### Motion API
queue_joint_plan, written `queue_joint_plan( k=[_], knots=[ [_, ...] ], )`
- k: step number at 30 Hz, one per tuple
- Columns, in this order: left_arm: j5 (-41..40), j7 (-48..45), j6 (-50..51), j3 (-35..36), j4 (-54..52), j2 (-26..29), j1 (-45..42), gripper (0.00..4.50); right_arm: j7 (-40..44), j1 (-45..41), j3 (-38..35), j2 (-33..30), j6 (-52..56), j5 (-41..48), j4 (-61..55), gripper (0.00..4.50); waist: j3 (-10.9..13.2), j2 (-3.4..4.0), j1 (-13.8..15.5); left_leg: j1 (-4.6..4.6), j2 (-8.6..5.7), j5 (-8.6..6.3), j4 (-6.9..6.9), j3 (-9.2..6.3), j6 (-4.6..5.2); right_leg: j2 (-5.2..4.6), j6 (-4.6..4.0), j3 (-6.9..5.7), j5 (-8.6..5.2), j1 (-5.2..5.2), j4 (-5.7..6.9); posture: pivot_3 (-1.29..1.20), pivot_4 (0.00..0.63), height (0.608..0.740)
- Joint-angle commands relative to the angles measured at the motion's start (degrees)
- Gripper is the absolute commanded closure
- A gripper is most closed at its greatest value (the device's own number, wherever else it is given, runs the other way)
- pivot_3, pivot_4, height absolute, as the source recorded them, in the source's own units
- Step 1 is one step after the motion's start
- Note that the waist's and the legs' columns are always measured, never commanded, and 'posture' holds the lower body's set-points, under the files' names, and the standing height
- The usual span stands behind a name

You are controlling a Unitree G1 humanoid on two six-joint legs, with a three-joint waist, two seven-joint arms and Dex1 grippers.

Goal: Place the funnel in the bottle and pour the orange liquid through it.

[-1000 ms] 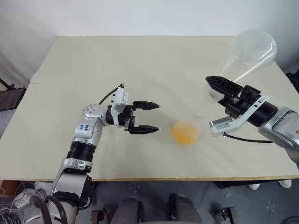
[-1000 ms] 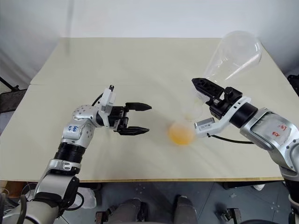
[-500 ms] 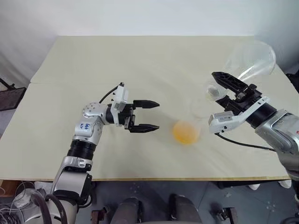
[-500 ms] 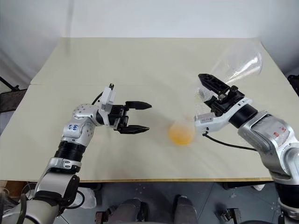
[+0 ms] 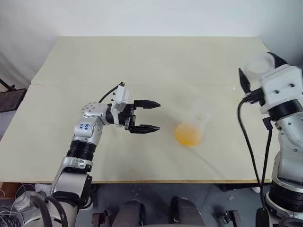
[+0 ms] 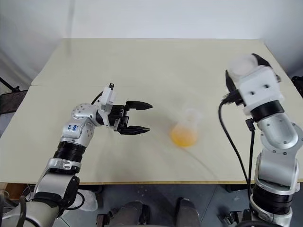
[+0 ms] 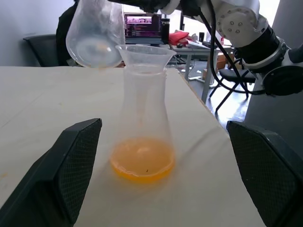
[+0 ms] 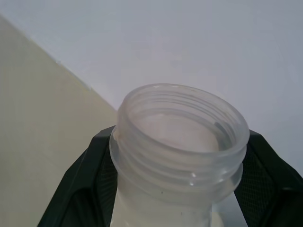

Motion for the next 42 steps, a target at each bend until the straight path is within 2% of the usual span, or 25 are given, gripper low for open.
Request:
queue_joint_plan(
  k=[1, 7, 17, 18, 21, 32, 42],
  knots=[
    [-0.2, 0.1, -0.5, 1.0, -1.1, 0.5, -0.6, 0.0, -2.5, -0.8, -7.6, 0.7, 2.4, 7.4, 2.9, 1.7, 0.0, 0.0, 0.0, 0.0, -0.01, 0.0, 0.0, 0.0, 0.0, -0.01, 0.0, 0.0, 0.0, 0.0, 0.0, 0.0, 0.15, 0.74],
    [-0.8, 1.3, 1.6, 1.9, -2.9, 2.1, 1.0, 0.0, -3.2, 1.0, -12.6, 0.3, 0.5, 15.2, 10.7, 1.7, 0.0, 0.0, -0.4, 0.05, 0.01, 0.0, -0.06, 0.05, 0.0, 0.01, 0.0, 0.01, 0.0, -0.02, 0.02, 0.0, 0.15, 0.74],
    [0.0, 1.5, 1.4, 2.1, -3.5, 3.9, 2.2, 0.0, -4.2, 2.4, -11.1, -1.2, -5.0, 18.7, 19.6, 1.7, 0.0, 0.01, -0.5, 0.07, 0.01, 0.0, -0.06, 0.05, 0.0, -0.01, 0.0, 0.04, 0.0, -0.03, 0.06, 0.0, 0.15, 0.74],
    [-0.1, 1.5, 1.4, 2.1, -3.6, 3.9, 2.2, 0.0, -4.4, 2.3, -10.9, -1.4, -5.1, 18.9, 19.9, 0.97, 0.0, 0.01, -0.5, 0.07, 0.01, 0.0, -0.07, 0.05, 0.0, -0.01, 0.0, 0.04, 0.0, -0.04, 0.06, 0.0, 0.15, 0.74],
    [-0.2, 1.7, 1.4, 2.0, -3.5, 4.0, 2.1, 0.0, -4.8, 2.5, -10.3, -2.2, -5.6, 19.2, 20.5, 0.02, 0.0, 0.02, -0.4, 0.06, 0.01, 0.0, -0.06, 0.04, 0.0, -0.01, 0.0, 0.04, 0.0, -0.04, 0.06, 0.0, 0.15, 0.74],
    [0.6, 2.7, 1.7, 1.2, -3.4, 3.9, 2.7, 0.0, -5.1, 4.1, -9.7, -5.2, -3.7, 22.3, 14.1, 0.02, 0.0, 0.02, -0.3, 0.06, 0.01, 0.0, -0.06, 0.05, 0.0, -0.02, 0.0, 0.05, 0.0, -0.04, 0.06, 0.0, 0.15, 0.74],
    [2.6, 4.9, 1.5, 1.1, -2.9, 3.6, 2.7, 0.0, -3.8, 2.3, -9.0, -8.7, -0.7, 29.3, 7.4, 0.02, 0.0, 0.02, 0.0, 0.04, -0.01, 0.0, -0.04, 0.05, 0.0, -0.04, 0.0, 0.05, 0.0, -0.04, 0.06, 0.0, 0.15, 0.74]
  ],
)
